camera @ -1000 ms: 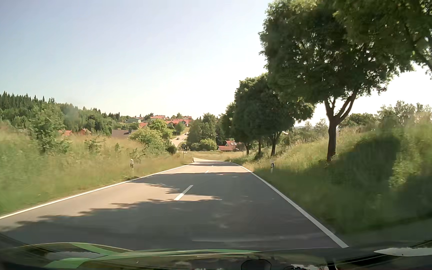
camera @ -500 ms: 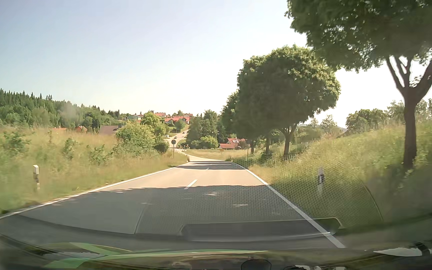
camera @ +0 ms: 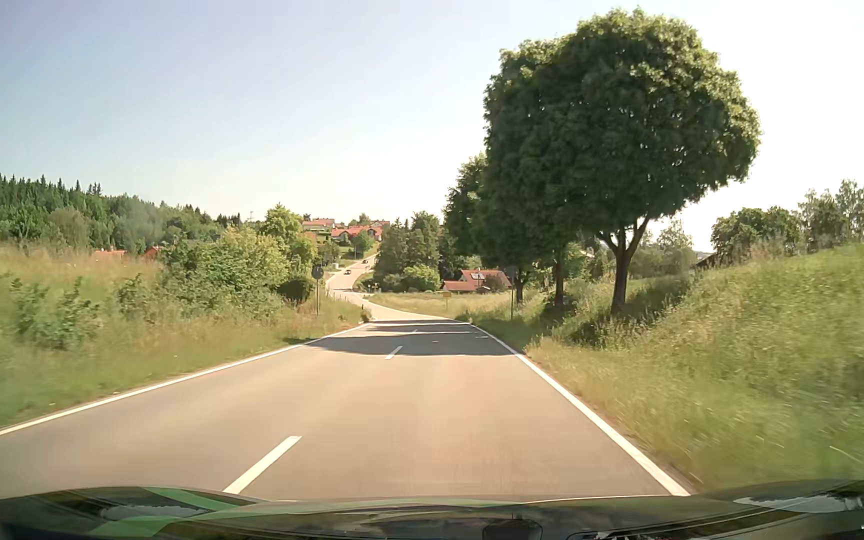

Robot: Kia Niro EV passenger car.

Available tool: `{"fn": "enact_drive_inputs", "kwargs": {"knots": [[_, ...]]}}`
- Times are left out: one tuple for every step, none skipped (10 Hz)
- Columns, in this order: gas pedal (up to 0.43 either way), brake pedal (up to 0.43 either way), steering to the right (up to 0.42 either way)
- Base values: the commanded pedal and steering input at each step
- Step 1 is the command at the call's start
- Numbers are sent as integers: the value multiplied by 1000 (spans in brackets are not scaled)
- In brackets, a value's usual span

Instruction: Follow the waypoints while adhering to traffic rules and regulations

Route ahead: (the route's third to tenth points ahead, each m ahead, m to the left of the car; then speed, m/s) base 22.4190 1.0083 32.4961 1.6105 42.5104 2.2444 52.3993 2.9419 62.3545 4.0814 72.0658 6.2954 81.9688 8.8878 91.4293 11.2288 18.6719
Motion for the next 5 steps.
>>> {"fn": "enact_drive_inputs", "kwargs": {"knots": [[20, 0, -9], [20, 0, -9], [20, 0, -9], [20, 0, -10], [20, 0, -11]]}}
